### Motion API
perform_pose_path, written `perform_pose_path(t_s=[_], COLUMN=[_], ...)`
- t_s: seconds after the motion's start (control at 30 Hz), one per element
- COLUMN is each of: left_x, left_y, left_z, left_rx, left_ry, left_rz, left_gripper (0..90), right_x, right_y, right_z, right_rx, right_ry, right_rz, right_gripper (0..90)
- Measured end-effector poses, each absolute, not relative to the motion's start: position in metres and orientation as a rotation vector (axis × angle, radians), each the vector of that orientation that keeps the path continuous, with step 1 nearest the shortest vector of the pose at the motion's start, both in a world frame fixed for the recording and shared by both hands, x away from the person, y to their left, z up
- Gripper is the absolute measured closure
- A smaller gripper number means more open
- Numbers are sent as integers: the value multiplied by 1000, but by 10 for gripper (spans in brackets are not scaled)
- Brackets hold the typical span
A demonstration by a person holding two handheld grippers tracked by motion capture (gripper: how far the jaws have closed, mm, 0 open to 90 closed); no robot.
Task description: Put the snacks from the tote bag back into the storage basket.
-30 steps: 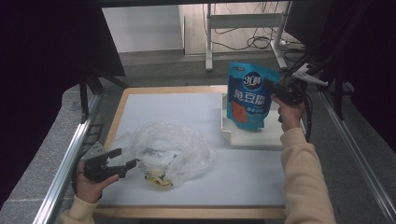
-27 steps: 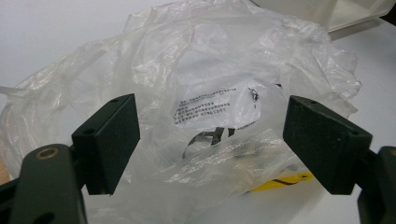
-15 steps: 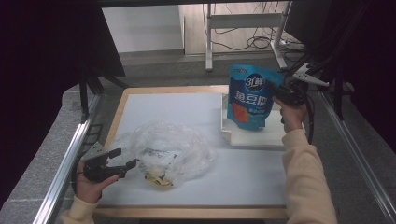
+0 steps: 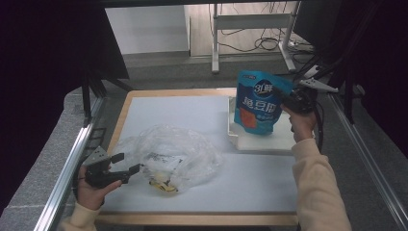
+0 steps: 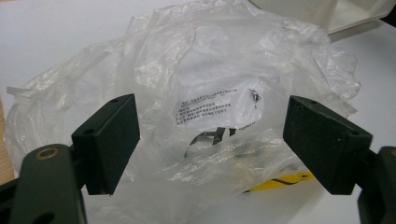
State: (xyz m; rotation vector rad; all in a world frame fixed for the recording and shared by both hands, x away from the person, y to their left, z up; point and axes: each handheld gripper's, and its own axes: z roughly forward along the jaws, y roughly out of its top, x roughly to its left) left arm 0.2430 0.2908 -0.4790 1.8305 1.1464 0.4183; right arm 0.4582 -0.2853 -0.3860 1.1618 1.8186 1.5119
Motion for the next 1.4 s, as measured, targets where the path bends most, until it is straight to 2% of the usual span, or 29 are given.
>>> perform_pose_path(t_s=[0.27,0.5,0.97,1.4], left_x=[243,243,244,245], left_y=[291,291,287,286], left_z=[-479,-478,-476,-478], left_rx=[1829,1825,1830,1832], left_ry=[1148,1150,1134,1139], left_rz=[419,427,429,425], left_gripper=[188,185,183,183], right_x=[450,435,388,346], right_y=[-288,-295,-305,-271], right_z=[-390,-396,-424,-448], right_rx=[1200,1207,1227,1126], right_ry=[1797,1824,1877,2056], right_rz=[1421,1398,1416,1455], right_gripper=[504,445,419,417])
